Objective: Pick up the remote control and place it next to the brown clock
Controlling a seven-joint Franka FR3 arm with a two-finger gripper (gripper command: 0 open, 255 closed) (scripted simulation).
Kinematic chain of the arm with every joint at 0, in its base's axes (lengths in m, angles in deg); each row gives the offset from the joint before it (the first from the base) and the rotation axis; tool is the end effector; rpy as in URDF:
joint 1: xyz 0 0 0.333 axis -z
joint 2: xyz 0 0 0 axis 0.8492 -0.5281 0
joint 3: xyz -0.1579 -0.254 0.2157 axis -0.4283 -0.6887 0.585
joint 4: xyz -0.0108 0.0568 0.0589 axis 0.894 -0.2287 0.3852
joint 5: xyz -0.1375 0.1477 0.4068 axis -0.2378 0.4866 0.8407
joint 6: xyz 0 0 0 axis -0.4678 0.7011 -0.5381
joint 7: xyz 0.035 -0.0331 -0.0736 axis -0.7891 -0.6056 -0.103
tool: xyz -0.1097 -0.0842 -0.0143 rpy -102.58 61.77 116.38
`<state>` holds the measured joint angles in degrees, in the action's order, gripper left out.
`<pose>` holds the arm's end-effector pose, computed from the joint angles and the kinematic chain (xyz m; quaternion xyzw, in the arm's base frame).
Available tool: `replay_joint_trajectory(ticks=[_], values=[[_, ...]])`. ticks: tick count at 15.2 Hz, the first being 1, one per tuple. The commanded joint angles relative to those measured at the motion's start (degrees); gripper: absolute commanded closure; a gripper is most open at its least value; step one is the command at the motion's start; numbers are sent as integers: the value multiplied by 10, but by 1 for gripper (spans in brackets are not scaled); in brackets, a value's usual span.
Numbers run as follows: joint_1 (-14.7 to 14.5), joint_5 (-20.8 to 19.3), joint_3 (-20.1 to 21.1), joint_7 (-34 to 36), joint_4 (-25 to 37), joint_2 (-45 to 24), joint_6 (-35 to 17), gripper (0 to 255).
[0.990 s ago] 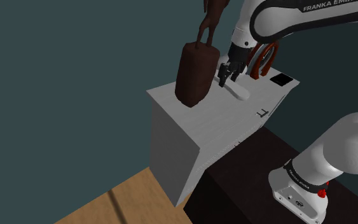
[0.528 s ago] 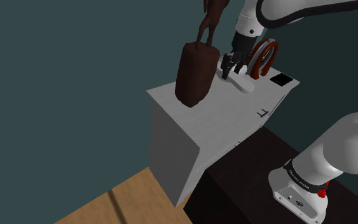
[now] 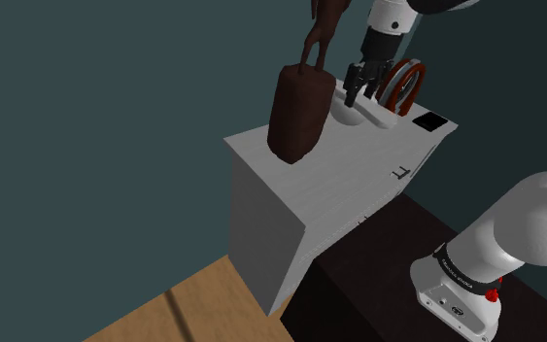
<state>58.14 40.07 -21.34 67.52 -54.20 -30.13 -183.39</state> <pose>0.4602 0.0649 0.5246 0.9999 -0.0106 -0.0054 0.0098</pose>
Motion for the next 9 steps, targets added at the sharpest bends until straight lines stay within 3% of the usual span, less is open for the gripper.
replay_joint_trajectory(ticks=[1,9], values=[[1,-1,-2,-2,17,-1,16,255],[2,-2,-4,-3,81,-3,78,255]])
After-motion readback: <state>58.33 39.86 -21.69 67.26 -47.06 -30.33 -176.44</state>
